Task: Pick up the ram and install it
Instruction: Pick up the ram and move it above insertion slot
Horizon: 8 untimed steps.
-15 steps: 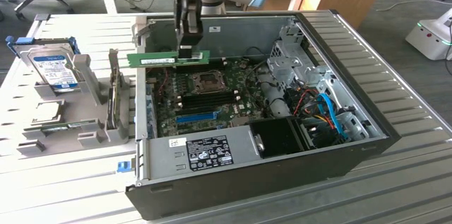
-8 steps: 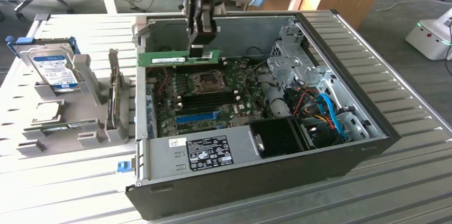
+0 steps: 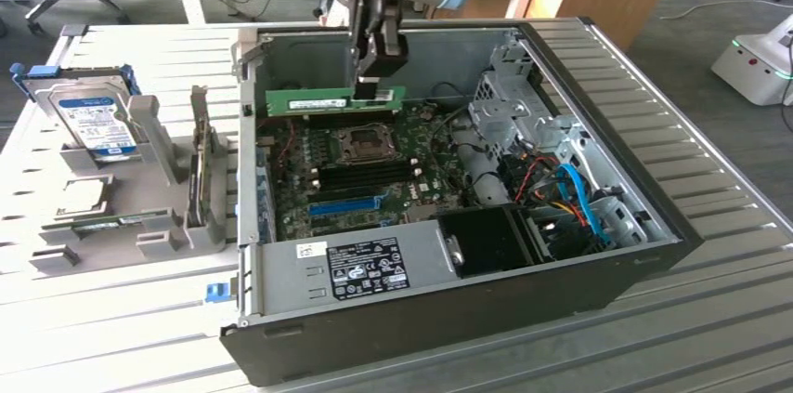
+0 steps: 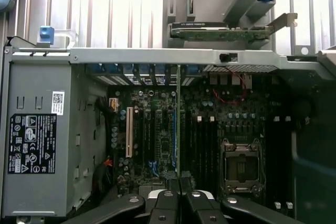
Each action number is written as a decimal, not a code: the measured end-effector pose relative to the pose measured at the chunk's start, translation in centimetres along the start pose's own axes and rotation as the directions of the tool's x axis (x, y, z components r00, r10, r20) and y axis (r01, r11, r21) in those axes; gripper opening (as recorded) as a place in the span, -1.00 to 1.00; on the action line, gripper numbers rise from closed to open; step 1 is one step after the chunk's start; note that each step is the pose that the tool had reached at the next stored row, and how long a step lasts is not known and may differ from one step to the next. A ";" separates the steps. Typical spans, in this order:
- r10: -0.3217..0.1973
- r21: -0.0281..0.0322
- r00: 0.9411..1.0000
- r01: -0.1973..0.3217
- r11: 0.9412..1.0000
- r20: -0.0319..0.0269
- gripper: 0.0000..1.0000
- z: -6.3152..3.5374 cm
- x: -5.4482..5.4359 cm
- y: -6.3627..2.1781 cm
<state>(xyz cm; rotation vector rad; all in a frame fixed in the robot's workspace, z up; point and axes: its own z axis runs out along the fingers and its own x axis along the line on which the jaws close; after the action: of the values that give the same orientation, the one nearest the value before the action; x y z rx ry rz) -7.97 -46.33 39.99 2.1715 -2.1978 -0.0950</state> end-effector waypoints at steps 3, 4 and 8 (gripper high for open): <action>0.000 -0.002 1.000 0.000 1.000 0.000 -0.76 -0.06 0.0 -0.69; 0.000 -0.002 1.000 0.000 1.000 0.000 -0.76 -0.07 0.0 -0.91; 0.000 -0.004 1.000 0.000 1.000 0.000 -0.76 -0.14 0.0 -1.75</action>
<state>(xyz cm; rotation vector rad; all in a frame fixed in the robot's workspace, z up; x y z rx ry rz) -6.22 -46.34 39.99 2.1693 -2.1956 -0.0993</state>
